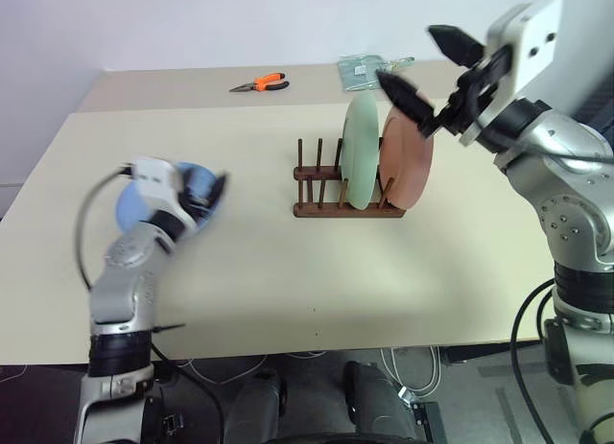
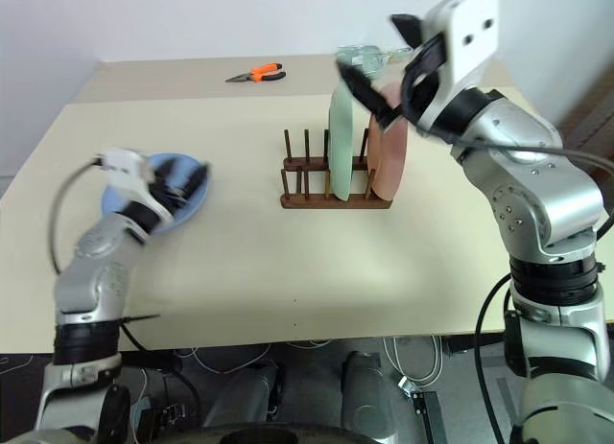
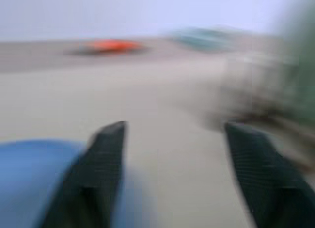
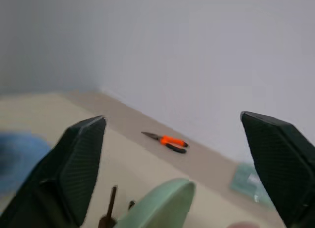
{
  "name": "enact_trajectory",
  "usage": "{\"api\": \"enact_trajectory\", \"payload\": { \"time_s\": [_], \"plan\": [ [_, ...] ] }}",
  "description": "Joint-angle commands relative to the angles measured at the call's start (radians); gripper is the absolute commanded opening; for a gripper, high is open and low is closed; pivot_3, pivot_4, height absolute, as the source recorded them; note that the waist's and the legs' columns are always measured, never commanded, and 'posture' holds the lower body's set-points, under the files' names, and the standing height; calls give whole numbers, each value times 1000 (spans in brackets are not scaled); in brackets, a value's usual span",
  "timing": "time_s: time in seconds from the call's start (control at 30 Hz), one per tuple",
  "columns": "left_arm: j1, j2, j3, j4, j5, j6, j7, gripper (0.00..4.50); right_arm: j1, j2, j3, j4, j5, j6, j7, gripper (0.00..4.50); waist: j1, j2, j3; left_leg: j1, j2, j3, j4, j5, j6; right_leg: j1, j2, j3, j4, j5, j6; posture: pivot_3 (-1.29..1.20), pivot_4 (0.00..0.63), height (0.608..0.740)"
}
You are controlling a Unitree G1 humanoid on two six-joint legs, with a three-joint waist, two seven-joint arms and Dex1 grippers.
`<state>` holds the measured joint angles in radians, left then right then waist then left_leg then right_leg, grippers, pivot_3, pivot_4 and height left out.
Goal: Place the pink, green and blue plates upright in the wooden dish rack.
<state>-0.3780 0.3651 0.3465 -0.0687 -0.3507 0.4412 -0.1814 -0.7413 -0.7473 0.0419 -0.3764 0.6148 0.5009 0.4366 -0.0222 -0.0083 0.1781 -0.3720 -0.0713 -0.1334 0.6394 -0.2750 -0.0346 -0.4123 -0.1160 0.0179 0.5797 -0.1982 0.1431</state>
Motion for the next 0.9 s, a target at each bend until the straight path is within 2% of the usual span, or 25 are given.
{"api": "enact_trajectory", "payload": {
  "time_s": [0.03, 0.2, 0.37, 0.47, 0.63, 0.67, 0.77, 0.9],
  "plan": [
    [-30, 29, 165, 18, 66, 99, 261, 3772, 31, 32, 93, -45, -86, -62, 102, 4500, 3, -3, -1, 0, 0, 0, 0, 0, 0, 0, 0, 0, 0, 0, 0, 0, 150, 740],
    [-38, 3, 260, -24, 7, 243, 354, 3772, 56, 92, 143, -17, -177, -104, 154, 4500, 23, -9, 2, -2, -2, -2, 1, 2, -3, 0, -2, 0, 0, 3, -4, 0, 150, 740],
    [-46, -129, 411, -97, -258, 478, 384, 3772, 82, 141, 167, 3, -243, -137, 193, 4500, 35, -14, 2, -2, -2, -3, 2, 1, -3, 1, -2, -1, -1, 2, -4, 0, 150, 740],
    [-66, -196, 483, -77, -338, 506, 453, 2925, 88, 167, 162, 5, -274, -148, 196, 4500, 33, -15, 3, -2, -2, -3, 2, 2, -4, 1, -1, -1, 0, 2, -4, 0, 150, 740],
    [-84, -223, 520, -45, -389, 497, 523, 374, 97, 188, 151, 2, -308, -147, 196, 4500, 32, -15, 3, -1, -2, -3, 0, 2, -5, 0, -1, -1, 1, 3, -4, 0, 150, 740],
    [-86, -212, 493, -44, -382, 483, 502, 20, 99, 188, 143, 0, -301, -131, 200, 4500, 32, -16, 3, -1, -2, -3, 0, 2, -5, 0, -1, -1, 1, 3, -4, 0, 150, 740],
    [-99, -176, 356, -106, -358, 391, 353, 20, 99, 175, 140, -9, -304, -113, 219, 4500, 36, -18, 4, -2, -2, -3, 0, 3, -6, 0, -1, -2, 0, 3, -4, 0, 150, 740],
    [-128, -124, 190, -209, -346, 336, 212, 20, 82, 146, 219, -11, -445, -211, 247, 4500, 36, -18, 4, -3, -3, -3, 1, 3, -7, 0, -1, -1, -1, 3, -5, 0, 150, 740]
  ]
}}
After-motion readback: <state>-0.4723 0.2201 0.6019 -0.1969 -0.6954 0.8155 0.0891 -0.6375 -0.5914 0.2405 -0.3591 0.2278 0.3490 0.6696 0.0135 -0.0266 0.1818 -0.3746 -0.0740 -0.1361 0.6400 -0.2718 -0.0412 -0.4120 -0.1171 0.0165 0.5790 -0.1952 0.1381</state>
